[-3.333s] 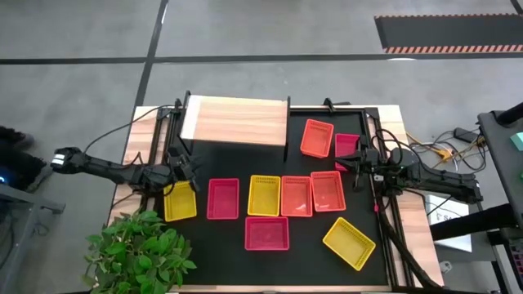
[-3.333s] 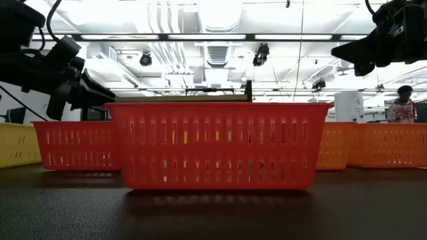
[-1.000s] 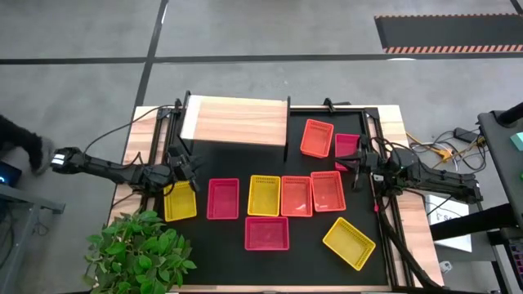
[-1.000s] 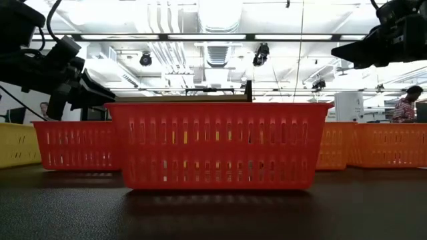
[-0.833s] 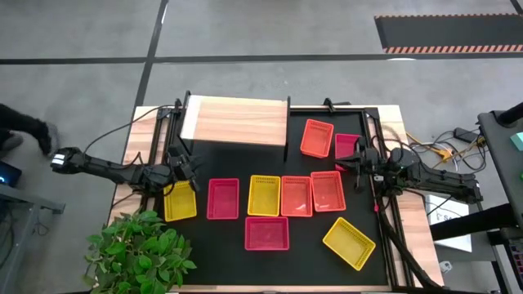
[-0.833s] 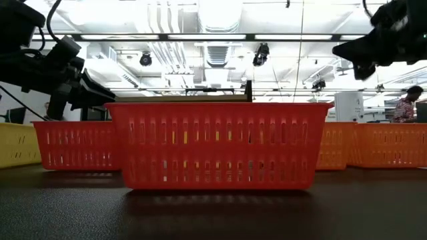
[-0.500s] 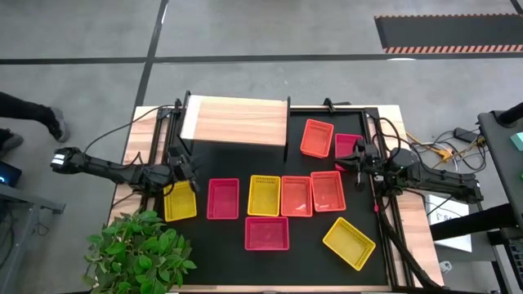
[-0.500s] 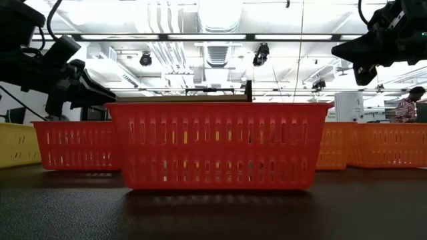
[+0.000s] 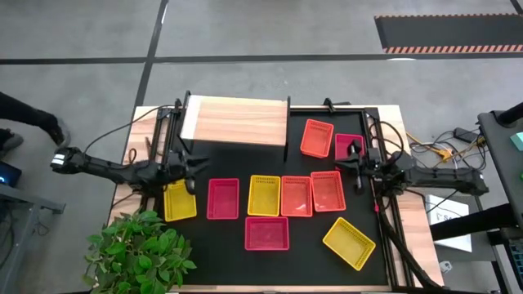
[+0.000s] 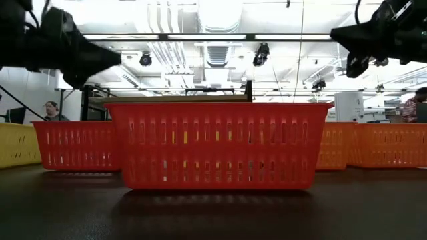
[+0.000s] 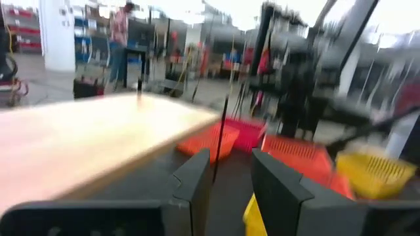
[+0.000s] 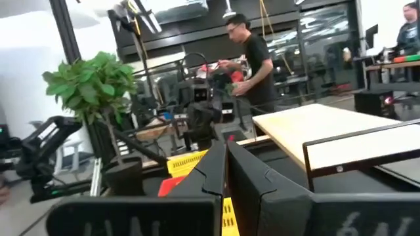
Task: Stack baskets on shelf by color
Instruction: Put the middle yellow bin on the shelf
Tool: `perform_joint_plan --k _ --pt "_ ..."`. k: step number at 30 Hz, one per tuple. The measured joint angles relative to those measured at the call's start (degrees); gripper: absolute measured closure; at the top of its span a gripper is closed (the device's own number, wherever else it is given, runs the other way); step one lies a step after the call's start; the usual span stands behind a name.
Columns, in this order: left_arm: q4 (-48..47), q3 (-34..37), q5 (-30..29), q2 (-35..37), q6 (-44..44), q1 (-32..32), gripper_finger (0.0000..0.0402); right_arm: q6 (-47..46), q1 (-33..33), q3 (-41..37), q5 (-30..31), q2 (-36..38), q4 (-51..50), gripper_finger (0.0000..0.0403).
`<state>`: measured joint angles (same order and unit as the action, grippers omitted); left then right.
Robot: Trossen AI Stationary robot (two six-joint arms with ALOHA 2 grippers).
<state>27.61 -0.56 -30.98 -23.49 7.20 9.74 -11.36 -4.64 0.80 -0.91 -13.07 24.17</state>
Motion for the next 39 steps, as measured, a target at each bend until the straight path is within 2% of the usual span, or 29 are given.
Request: perform_joint_plan --k 10,21,27,33,39 --pt "19.1 0.0 1.1 -1.9 -0.5 0.0 0.0308 6.5 5.5 0.0 1.1 -15.9 22.6 0.0394" --pt "21.5 -0.2 0.6 -6.3 -0.3 0.0 0.0308 11.9 8.9 0.0 1.1 -29.6 33.7 0.0394" --pt "28.1 -0.3 1.6 -9.4 0.0 0.0 0.0308 14.2 10.4 4.4 1.0 -35.4 33.6 0.0394" --pt "33.9 -0.4 4.3 -13.7 1.7 0.1 0.0308 19.0 13.4 10.4 0.5 -41.1 28.6 0.0394" --pt "35.0 -0.8 7.0 -17.6 5.5 0.1 0.0308 20.6 17.4 17.3 0.5 -45.9 21.1 0.0394"
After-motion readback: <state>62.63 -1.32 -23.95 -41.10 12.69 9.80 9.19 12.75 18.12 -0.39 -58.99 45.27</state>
